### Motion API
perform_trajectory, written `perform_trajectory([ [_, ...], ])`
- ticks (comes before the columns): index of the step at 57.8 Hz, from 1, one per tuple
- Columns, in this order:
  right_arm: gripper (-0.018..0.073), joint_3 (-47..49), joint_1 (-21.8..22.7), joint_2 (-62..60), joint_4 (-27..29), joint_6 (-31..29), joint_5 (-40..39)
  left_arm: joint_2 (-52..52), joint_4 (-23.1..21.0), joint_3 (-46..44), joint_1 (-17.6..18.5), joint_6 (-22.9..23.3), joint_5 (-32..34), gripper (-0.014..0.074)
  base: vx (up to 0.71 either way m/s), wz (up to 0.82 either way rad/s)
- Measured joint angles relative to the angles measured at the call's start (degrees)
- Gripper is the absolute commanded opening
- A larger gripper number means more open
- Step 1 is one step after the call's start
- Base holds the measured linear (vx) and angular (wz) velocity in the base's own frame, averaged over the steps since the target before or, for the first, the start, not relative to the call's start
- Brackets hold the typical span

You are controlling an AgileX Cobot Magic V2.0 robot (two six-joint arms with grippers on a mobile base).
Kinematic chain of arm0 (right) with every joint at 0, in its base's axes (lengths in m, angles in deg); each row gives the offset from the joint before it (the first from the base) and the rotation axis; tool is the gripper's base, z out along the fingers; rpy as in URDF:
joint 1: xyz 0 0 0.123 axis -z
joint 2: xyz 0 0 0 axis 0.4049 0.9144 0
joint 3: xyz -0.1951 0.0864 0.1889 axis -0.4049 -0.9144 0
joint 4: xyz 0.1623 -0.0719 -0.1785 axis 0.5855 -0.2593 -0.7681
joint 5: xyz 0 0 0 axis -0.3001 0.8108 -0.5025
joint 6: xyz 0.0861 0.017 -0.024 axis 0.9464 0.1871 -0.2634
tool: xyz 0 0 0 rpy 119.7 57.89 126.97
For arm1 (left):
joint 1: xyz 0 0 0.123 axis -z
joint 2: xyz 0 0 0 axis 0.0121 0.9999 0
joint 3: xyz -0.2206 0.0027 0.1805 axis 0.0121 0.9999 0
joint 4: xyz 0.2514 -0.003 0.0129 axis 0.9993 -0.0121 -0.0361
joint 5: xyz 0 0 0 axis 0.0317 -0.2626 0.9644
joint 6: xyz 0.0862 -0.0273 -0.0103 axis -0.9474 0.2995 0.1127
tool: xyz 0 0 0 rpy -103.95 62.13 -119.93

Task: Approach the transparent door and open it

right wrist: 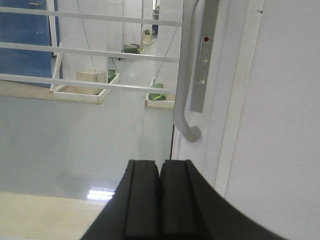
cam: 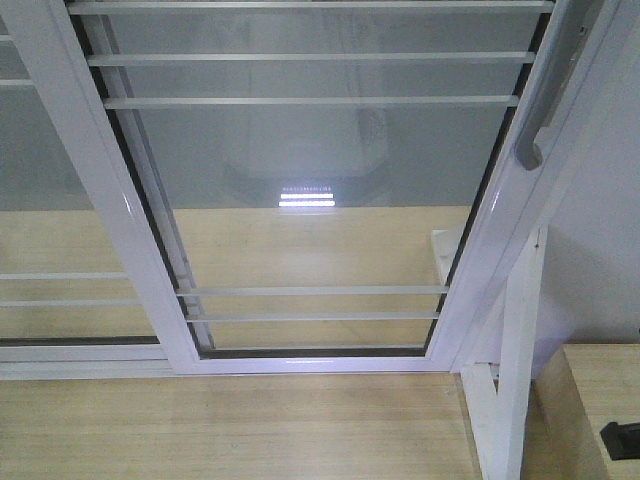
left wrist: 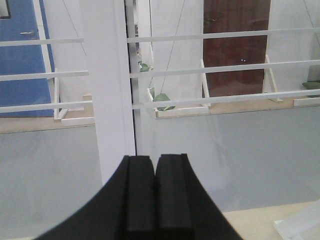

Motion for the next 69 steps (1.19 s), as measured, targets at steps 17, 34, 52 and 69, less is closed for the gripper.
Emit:
perform_trajectory([
  [17,-0.0008,0.00,0.00,0.00,0.00,0.00,0.00,0.00,0.00,0.00,0.00,0.00,0.00,-0.0006,0.00,0.00],
  [34,-0.0008,0.00,0.00,0.00,0.00,0.00,0.00,0.00,0.00,0.00,0.00,0.00,0.00,-0.0006,0.00,0.00],
  [52,-0.0008,0.00,0.00,0.00,0.00,0.00,-2.30,0.00,0.18,0.00,0.00,-0.42,4.77,-0.0006,0.00,0.00],
  [69,-0.0008,2.65,0.00,0.66,1.12,0.20,-10.79,0.14,-1.02,-0.30,0.00,1.57,10.23,-0.0006,0.00,0.00],
])
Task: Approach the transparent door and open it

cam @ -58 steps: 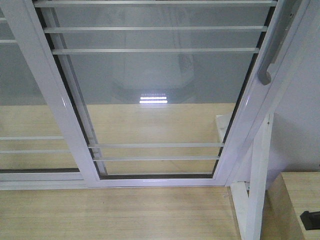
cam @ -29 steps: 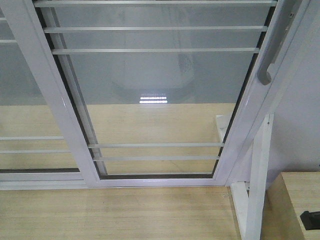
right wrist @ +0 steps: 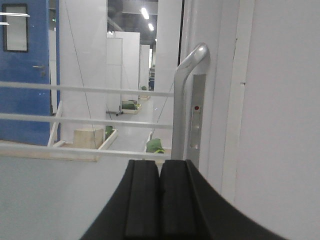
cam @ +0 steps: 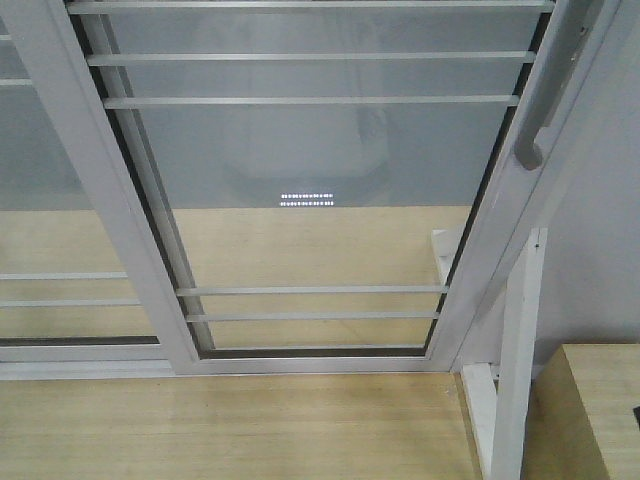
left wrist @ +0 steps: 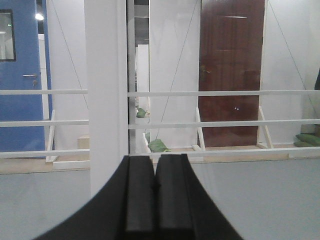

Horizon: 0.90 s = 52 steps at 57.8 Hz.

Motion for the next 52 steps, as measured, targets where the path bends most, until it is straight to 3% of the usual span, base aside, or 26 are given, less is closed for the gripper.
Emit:
perform_trajectory([
  [10,-0.0008,13.18,0.00,8.25,1.76,-0.52,2.95,8.95,0.00,-9.48,0.00,-2.91,-0.05,-0.0006,0.00,0.00],
  [30,-0.0008,38.77,0.00,37.75,1.66,-1.26,5.28,46.27,0.00,-38.12,0.00,-3.53,0.70,-0.0006,0.00,0.00],
  [40,-0.0008,43.23,0.00,45.37,1.66,-1.26,5.22,55.14,0.00,-44.48,0.00,-3.53,1.08,-0.0006,0.00,0.00],
  [52,-0.0001,43.39,0.00,46.86,1.66,-1.26,5.68,56.89,0.00,-45.44,0.00,-3.53,1.87,0.0003,0.00,0.00],
])
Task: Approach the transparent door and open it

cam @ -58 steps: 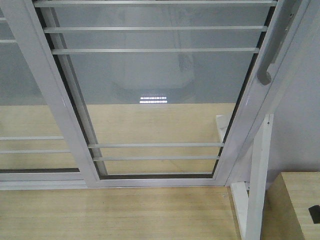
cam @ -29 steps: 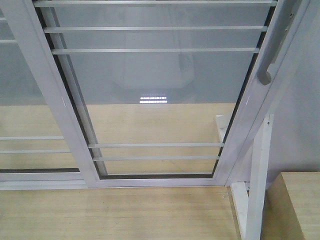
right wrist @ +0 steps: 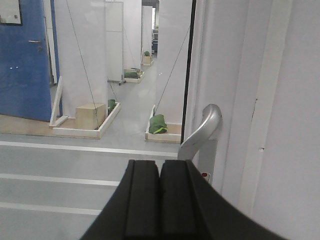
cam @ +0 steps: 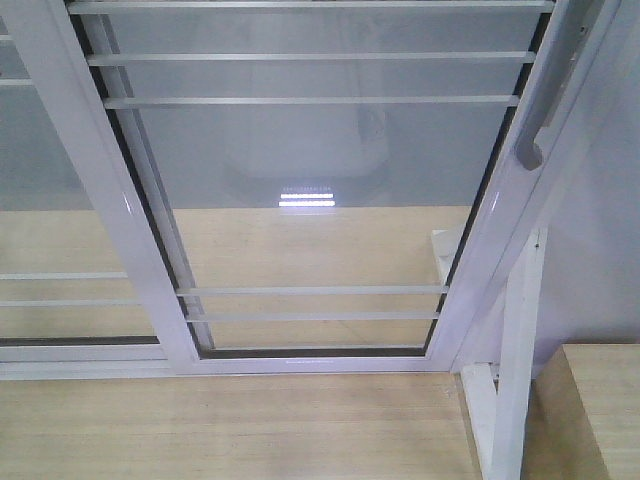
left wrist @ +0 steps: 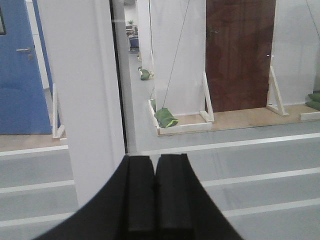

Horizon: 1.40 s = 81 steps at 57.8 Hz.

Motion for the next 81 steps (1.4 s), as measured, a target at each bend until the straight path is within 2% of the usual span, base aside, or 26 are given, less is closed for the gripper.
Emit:
perform_trajectory([
  [11,0.0074,0.00,0.00,0.00,0.00,-0.04,0.00,0.00,0.00,-0.05,0.00,0.00,0.27,0.0059,0.00,0.00],
  [17,0.0184,0.00,0.00,0.00,0.00,-0.04,0.00,0.00,-0.06,-0.05,0.00,0.00,0.27,0.0133,0.00,0.00],
  [25,0.0391,0.00,0.00,0.00,0.00,-0.04,0.41,0.00,-0.22,-0.05,0.00,0.00,0.27,0.0305,0.00,0.00],
  [32,0.0577,0.00,0.00,0.00,0.00,-0.04,0.47,0.00,-0.21,-0.05,0.00,0.00,0.27,0.0504,0.00,0.00],
  [37,0.0645,0.00,0.00,0.00,0.00,-0.04,0.53,0.00,-0.21,-0.05,0.00,0.00,0.27,0.0604,0.00,0.00],
  [41,0.0653,0.00,0.00,0.00,0.00,-0.04,0.53,0.00,-0.23,-0.05,0.00,0.00,0.27,0.0653,0.00,0.00],
  [48,0.0633,0.00,0.00,0.94,0.00,-0.04,0.58,0.00,-0.23,-0.05,0.00,0.00,0.27,0.0666,0.00,0.00],
  [64,0.0594,0.01,0.00,10.81,0.00,-0.77,0.00,0.00,-0.23,-0.05,0.00,0.00,0.16,0.0603,0.00,0.00],
  [81,0.0594,0.01,0.00,24.42,-0.02,-3.12,-11.46,0.00,-0.23,-0.05,0.00,0.00,-1.62,0.0559,0.00,0.00],
])
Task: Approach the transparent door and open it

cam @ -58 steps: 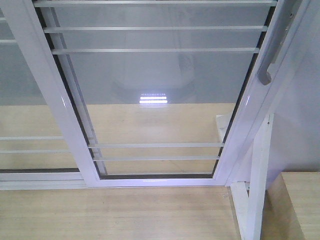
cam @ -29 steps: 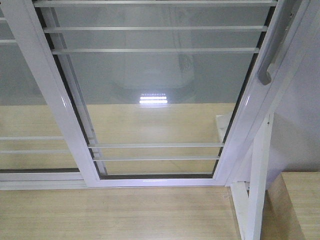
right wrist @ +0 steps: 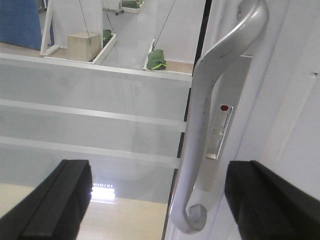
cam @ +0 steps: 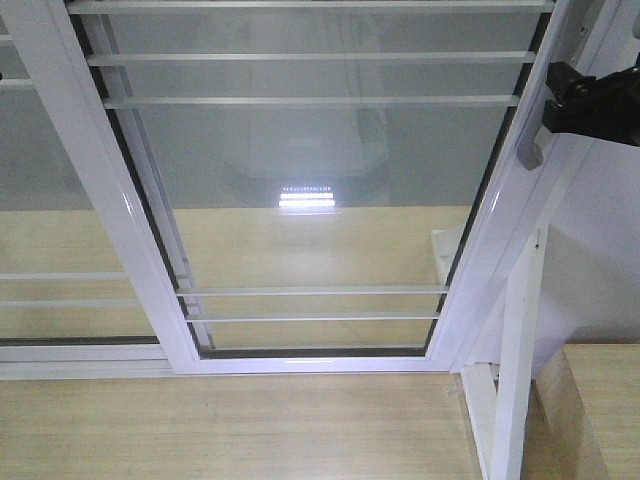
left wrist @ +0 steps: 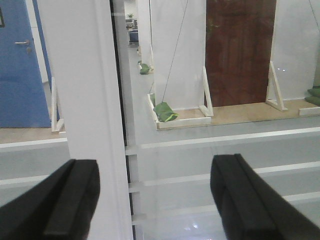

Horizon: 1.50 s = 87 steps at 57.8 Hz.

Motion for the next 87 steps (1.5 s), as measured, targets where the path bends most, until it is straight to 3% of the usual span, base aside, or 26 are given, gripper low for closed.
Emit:
perform_trajectory([
  [19,0.0594,2.97,0.00,11.73,0.26,-0.28,-11.02,0.00,0.00,0.00,0.00,0.00,-1.46,0.0559,0.00,0.00],
  [31,0.0594,8.59,0.67,17.10,1.44,-1.49,-12.31,0.00,0.00,0.00,0.00,0.00,-2.55,0.0559,0.00,0.00],
  [43,0.0592,12.86,4.55,20.28,3.90,-0.68,-11.79,0.00,0.00,0.00,0.00,0.00,-2.73,0.0559,0.00,0.00],
  [65,0.0592,13.61,5.10,26.08,1.54,0.22,-14.52,0.00,0.00,0.00,0.00,0.00,-2.76,0.0559,0.00,0.00],
  [87,0.0493,15.05,5.10,31.61,1.54,0.57,-19.89,0.00,0.00,0.00,0.00,0.00,-2.76,0.0559,0.00,0.00],
])
